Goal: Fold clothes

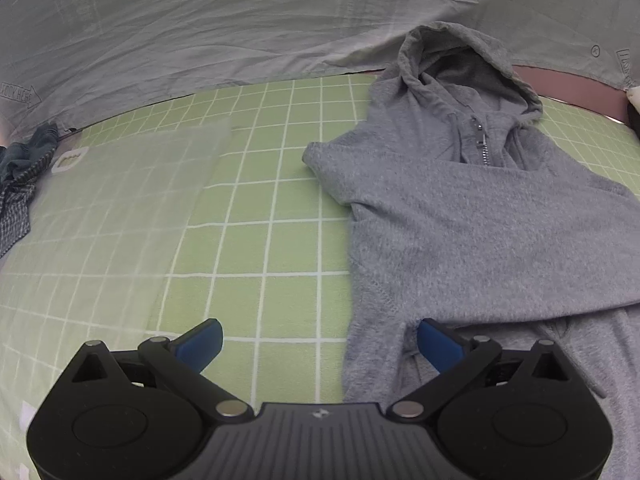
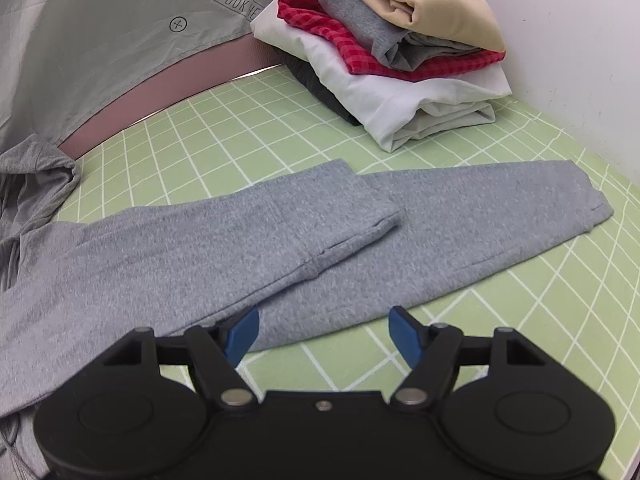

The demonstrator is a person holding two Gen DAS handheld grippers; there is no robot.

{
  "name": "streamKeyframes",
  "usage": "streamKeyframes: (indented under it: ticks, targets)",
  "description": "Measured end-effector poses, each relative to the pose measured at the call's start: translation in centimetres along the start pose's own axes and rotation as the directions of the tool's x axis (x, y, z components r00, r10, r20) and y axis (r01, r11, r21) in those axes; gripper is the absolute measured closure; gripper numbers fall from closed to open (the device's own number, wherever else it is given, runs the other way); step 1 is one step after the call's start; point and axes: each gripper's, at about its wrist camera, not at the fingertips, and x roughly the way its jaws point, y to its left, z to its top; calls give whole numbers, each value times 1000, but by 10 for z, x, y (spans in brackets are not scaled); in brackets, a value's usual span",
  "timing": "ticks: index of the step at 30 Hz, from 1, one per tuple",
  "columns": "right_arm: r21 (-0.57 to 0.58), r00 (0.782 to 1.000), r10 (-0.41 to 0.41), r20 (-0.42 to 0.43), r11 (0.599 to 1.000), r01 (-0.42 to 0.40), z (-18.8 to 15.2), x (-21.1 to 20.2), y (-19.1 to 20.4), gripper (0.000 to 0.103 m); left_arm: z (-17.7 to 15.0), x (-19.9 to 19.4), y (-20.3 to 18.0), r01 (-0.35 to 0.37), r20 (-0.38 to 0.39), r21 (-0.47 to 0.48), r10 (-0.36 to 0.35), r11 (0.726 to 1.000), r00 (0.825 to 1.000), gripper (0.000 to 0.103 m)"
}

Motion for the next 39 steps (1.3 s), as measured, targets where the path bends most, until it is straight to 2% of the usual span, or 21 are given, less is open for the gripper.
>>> streamKeyframes:
  ticks: [7,10,13,15,18,20,27,33,34,36,38,39]
  targets:
    - [-18,1000,18,-17,1000,-18,-2,2,10,30,-6,8,-17,-16,-29,87,19,996,999,1]
    - [-29,1000,18,-18,999,-19,-2,2,12,30,-4,9,-7,-70,-12,47,71,996,997,1]
    - [-28,1000,12,-18,1000,-12,-2,2,11,30,-2,3,14,-112,9,-50,113,992,994,1]
    - [-21,1000,8,-19,1000,-8,-2,2,8,30,-6,1,21,-159,16,-72,160,985,987,1]
    - [-15,1000,7,-14,1000,-7,-1,3,5,30,-13,4,31,-205,-16,-98,205,974,979,1]
    - [0,1000,15,-8,1000,-15,2,3,3,30,-17,7,37,-192,-49,-134,187,972,981,1]
    - [23,999,32,24,999,-32,23,22,0,27,-18,11,34,-192,-76,-125,184,973,980,1]
    - [16,1000,19,6,1000,-19,36,45,0,29,-21,12,37,-183,-89,-144,171,973,981,0]
    - [13,1000,15,8,1000,-15,37,46,0,33,-22,13,38,-181,-89,-148,169,972,981,0]
    - [-13,999,29,20,999,-29,37,45,3,50,-22,13,39,-178,-90,-158,165,971,982,0]
    - [-48,999,45,31,998,-44,38,43,6,76,-22,14,39,-174,-92,-165,161,971,983,0]
    - [-71,998,46,35,997,-44,38,41,8,84,-22,14,39,-173,-93,-167,159,971,983,0]
